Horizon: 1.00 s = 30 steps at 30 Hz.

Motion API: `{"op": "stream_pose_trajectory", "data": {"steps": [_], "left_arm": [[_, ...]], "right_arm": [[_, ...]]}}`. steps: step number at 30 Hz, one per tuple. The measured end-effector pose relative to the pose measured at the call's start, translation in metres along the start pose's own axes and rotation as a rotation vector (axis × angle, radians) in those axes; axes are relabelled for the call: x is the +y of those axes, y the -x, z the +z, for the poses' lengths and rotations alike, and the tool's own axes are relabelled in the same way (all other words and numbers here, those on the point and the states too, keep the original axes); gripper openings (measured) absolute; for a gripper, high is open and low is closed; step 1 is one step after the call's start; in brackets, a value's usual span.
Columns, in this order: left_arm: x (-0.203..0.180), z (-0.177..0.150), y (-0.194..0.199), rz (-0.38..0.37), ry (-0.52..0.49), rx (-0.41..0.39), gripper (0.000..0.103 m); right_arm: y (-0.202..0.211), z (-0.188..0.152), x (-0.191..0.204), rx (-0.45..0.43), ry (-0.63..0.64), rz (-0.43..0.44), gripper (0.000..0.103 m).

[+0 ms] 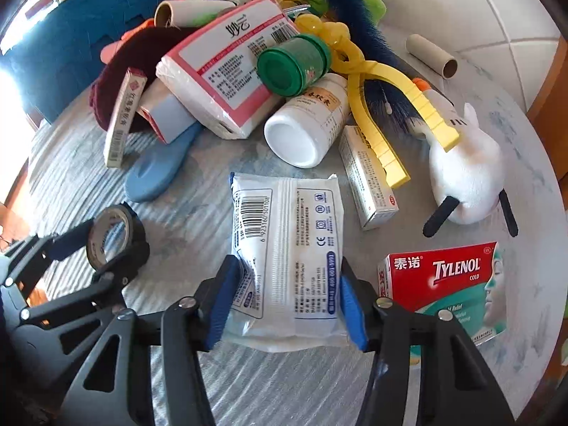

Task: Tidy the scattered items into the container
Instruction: 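Close left tool on the black tape roll while right tool grasps the white gauze packet, then lift and carry the tape roll and gauze packet over the blue crate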

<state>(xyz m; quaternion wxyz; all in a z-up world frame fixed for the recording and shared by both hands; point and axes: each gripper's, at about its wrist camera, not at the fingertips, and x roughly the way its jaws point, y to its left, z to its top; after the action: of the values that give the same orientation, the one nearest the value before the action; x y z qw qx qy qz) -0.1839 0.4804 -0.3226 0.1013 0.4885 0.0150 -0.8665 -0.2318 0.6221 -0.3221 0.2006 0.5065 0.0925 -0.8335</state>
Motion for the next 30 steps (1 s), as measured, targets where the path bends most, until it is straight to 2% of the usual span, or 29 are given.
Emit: {"op": "stream_pose_trajectory", "data": {"steps": [7, 9, 11, 14, 16, 19, 25, 30], "left_arm": [[0.010, 0.004, 0.007, 0.028, 0.014, -0.010, 0.056], [0.010, 0.003, 0.006, 0.034, 0.013, -0.006, 0.056], [0.011, 0.001, 0.004, 0.038, 0.014, -0.001, 0.056], [0.011, 0.000, -0.004, 0.054, 0.018, 0.010, 0.056], [0.013, 0.000, -0.008, 0.048, 0.027, 0.006, 0.056], [0.010, 0.001, -0.006, 0.049, 0.024, -0.003, 0.056], [0.009, 0.009, 0.011, 0.043, 0.023, -0.032, 0.056], [0.016, 0.025, 0.039, 0.052, 0.037, -0.085, 0.056]], "right_arm": [[0.008, 0.006, 0.008, 0.015, 0.016, 0.020, 0.045], [0.008, 0.003, 0.022, 0.013, 0.018, 0.008, 0.049], [0.010, 0.006, 0.025, 0.009, 0.023, -0.009, 0.065], [-0.003, 0.013, 0.036, 0.021, 0.046, -0.015, 0.072], [-0.008, 0.010, 0.041, -0.014, 0.082, -0.054, 0.069], [-0.007, 0.009, 0.036, -0.014, 0.049, -0.047, 0.047], [0.002, 0.009, 0.030, -0.022, 0.011, -0.010, 0.045], [0.032, 0.021, 0.030, -0.090, 0.014, 0.013, 0.045]]}}
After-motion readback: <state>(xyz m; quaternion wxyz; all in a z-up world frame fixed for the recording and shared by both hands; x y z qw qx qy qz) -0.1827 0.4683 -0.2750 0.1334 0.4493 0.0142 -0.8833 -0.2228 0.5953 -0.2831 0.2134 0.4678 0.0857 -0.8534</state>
